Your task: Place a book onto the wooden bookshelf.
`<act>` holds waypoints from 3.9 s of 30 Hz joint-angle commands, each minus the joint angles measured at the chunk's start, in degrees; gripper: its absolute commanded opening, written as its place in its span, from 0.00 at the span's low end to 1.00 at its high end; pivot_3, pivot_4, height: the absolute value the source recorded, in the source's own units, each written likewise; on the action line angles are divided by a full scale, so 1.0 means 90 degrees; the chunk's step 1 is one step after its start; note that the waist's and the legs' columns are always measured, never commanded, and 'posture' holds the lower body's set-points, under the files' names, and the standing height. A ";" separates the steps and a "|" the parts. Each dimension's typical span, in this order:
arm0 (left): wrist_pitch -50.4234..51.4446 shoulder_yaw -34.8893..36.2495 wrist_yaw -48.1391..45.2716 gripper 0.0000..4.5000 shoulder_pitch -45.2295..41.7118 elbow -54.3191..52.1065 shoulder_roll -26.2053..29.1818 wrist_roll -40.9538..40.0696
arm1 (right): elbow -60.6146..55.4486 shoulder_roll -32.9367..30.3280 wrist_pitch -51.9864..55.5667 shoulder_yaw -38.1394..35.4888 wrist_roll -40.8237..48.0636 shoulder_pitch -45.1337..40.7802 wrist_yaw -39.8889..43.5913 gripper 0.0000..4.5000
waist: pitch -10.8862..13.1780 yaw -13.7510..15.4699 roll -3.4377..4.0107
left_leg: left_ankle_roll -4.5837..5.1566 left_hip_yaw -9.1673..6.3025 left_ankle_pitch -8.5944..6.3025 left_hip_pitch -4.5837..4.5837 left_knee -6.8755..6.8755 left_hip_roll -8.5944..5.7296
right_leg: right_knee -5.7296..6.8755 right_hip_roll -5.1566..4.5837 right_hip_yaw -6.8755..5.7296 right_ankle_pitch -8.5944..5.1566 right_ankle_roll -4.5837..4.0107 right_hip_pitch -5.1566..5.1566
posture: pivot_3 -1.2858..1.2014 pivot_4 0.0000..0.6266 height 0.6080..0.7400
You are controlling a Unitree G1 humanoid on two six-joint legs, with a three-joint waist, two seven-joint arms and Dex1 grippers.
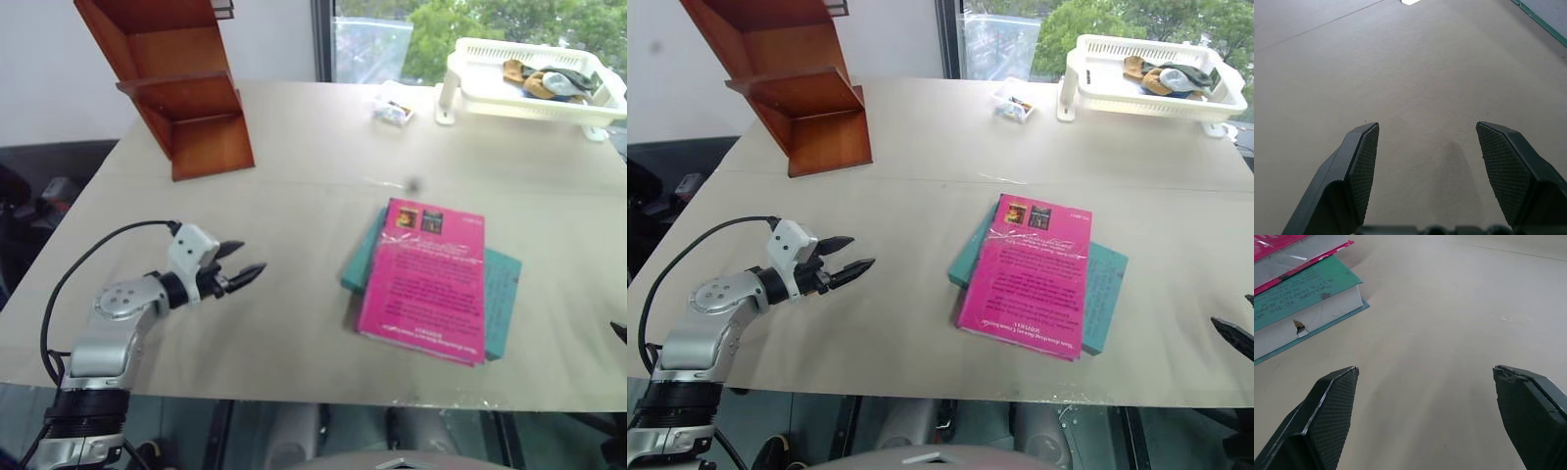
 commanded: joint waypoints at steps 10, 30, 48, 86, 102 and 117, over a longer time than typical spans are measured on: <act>-0.0139 0.0599 -0.0239 0.76 -0.0068 -0.0097 0.0188 -0.0426 | -0.0745 0.0348 0.0225 -0.0118 0.0351 -0.0039 -0.0072 1.00 | -0.0005 -0.0007 0.0009 | 0.0017 0.0005 0.0011 -0.0002 -0.0055 -0.0008 | -0.0048 0.0001 -0.0003 0.0001 0.0003 0.0000 | 0.52 0.24 1.00; 0.0458 0.0806 -0.0967 0.76 -0.0478 -0.0584 0.0614 -0.1294 | -0.2148 0.0999 0.1428 0.0652 0.0308 -0.0587 -0.1811 1.00 | -0.0006 -0.0013 0.0009 | 0.0016 0.0006 0.0013 0.0002 -0.0054 -0.0008 | -0.0039 0.0015 -0.0028 0.0003 0.0007 -0.0001 | 0.52 0.24 1.00; 0.1172 0.1158 -0.2988 0.76 -0.0687 -0.1302 0.2253 -0.2551 | -0.3097 0.1918 0.2675 0.1802 0.0417 -0.1194 -0.3310 1.00 | -0.0012 -0.0017 0.0023 | 0.0016 0.0006 0.0014 0.0004 -0.0053 -0.0005 | -0.0035 0.0057 -0.0025 0.0002 0.0006 -0.0004 | 0.52 0.24 1.00; 0.0896 0.1332 -0.3147 0.76 -0.0365 -0.1122 0.2302 -0.2392 | -0.2717 0.1174 -0.0375 0.3373 -0.0987 -0.1639 -0.1047 1.00 | -0.0026 -0.0034 -0.0002 | 0.0013 0.0009 0.0015 0.0007 -0.0041 0.0005 | -0.0008 0.0069 -0.0017 0.0002 0.0005 -0.0015 | 0.52 0.24 1.00; 0.0855 0.1305 -0.3154 0.76 -0.0333 -0.1077 0.2286 -0.2230 | -0.2352 0.1696 0.0174 0.4850 -0.1243 -0.3320 -0.0531 1.00 | -0.0022 -0.0036 -0.0002 | 0.0012 0.0010 0.0016 0.0005 0.0001 0.0008 | 0.0047 0.0071 -0.0012 0.0000 0.0003 -0.0032 | 0.52 0.24 1.00; 0.1538 0.0836 -0.2525 0.76 -0.0230 -0.1075 0.1503 -0.2672 | -0.1597 0.1581 -0.0473 0.4636 -0.1396 -0.3647 -0.0223 1.00 | -0.0022 0.0009 -0.0004 | 0.0013 0.0008 0.0016 0.0001 0.0015 0.0007 | 0.0055 0.0065 -0.0015 0.0001 0.0004 -0.0032 | 0.52 0.24 1.00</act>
